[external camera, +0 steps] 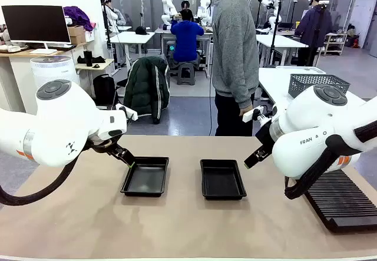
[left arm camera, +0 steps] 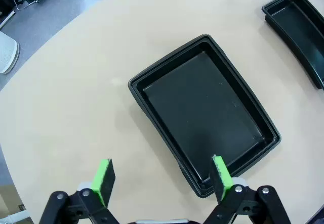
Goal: Inspect and transfer BCBs to ESD trays.
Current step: Pick up the Blank PCB from the PCB Rack and place it in the left ESD tray.
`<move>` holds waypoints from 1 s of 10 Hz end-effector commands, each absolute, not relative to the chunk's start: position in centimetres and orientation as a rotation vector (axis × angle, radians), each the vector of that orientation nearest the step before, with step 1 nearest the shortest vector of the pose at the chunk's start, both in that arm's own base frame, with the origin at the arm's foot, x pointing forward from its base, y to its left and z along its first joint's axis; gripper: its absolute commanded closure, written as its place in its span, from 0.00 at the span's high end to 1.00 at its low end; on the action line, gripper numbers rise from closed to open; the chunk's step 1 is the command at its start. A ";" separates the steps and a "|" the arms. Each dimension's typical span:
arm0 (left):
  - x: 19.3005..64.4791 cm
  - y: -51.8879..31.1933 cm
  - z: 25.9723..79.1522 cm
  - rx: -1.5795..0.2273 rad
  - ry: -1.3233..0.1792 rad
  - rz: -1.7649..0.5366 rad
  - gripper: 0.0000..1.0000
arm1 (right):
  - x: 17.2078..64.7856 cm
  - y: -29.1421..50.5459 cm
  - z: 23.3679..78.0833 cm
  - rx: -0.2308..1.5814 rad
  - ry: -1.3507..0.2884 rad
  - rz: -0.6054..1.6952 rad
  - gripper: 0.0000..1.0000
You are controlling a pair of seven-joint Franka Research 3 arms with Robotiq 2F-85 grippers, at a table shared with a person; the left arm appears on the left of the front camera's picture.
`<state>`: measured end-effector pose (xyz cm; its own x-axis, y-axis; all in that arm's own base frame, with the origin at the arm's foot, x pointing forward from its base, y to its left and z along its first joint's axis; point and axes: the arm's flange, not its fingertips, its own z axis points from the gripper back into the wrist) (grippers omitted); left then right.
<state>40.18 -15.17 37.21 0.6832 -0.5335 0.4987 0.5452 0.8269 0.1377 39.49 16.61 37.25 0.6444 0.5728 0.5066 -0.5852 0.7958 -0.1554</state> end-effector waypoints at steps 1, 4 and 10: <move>40.2 -15.2 37.2 -0.023 -0.552 -0.605 1.00 | 39.5 16.6 37.2 0.023 -0.569 0.659 1.00; 40.2 -15.2 37.2 -0.023 -0.552 -0.605 1.00 | 39.5 16.6 37.2 0.023 -0.569 0.659 1.00; 40.2 -15.2 37.2 -0.023 -0.552 -0.605 1.00 | 39.5 16.6 37.2 0.023 -0.569 0.659 1.00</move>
<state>40.18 -15.19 37.21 0.6829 -0.5338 0.4987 0.5455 0.8267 0.1378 39.49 16.62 37.25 0.6442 0.5732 0.5064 -0.5854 0.7956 -0.1559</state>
